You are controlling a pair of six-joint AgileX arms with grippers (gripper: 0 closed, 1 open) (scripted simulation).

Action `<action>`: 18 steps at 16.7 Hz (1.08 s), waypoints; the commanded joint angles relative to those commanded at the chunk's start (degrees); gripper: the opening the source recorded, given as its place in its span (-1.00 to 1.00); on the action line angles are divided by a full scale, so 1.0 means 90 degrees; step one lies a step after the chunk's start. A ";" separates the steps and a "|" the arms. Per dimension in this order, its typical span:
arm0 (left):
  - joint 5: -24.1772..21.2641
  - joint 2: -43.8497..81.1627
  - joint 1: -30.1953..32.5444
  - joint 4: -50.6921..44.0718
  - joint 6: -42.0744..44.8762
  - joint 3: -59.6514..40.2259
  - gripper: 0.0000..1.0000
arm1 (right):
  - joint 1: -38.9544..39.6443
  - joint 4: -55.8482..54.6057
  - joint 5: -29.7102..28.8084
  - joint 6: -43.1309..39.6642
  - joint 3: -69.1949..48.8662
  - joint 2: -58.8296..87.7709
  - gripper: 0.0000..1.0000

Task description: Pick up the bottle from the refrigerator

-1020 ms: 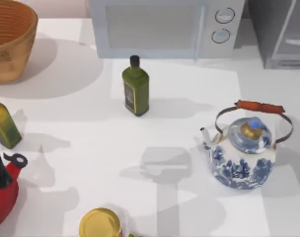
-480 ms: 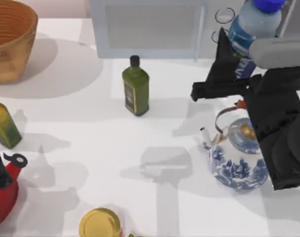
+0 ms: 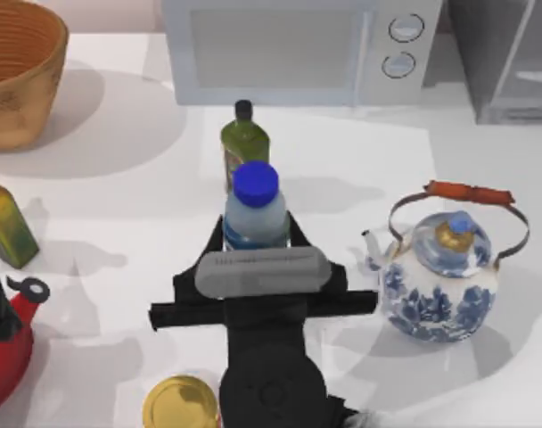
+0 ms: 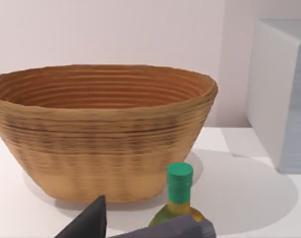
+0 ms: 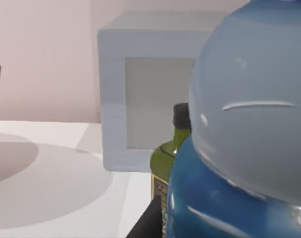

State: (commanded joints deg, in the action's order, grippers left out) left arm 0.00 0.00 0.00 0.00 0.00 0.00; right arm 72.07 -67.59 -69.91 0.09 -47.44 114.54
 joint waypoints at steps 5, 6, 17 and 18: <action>0.0000 0.0000 0.0000 0.0000 0.0000 0.0000 1.00 | 0.0424 -0.0186 -0.0829 0.0007 -0.0421 0.0746 -1.00; 0.0000 0.0000 0.0000 0.0000 0.0000 0.0000 1.00 | 0.0424 -0.0186 -0.0829 0.0007 -0.0421 0.0746 -1.00; 0.0000 0.0000 0.0000 0.0000 0.0000 0.0000 1.00 | -0.0463 -0.0626 -0.0195 -0.0007 -0.0843 0.1507 -1.00; 0.0000 0.0000 0.0000 0.0000 0.0000 0.0000 1.00 | -0.0479 -0.0676 -0.0081 -0.0019 -0.0891 0.1629 -1.00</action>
State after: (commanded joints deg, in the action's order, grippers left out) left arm 0.00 0.00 0.00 0.00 0.00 0.00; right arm 67.76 -73.68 -70.64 -0.08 -55.45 129.20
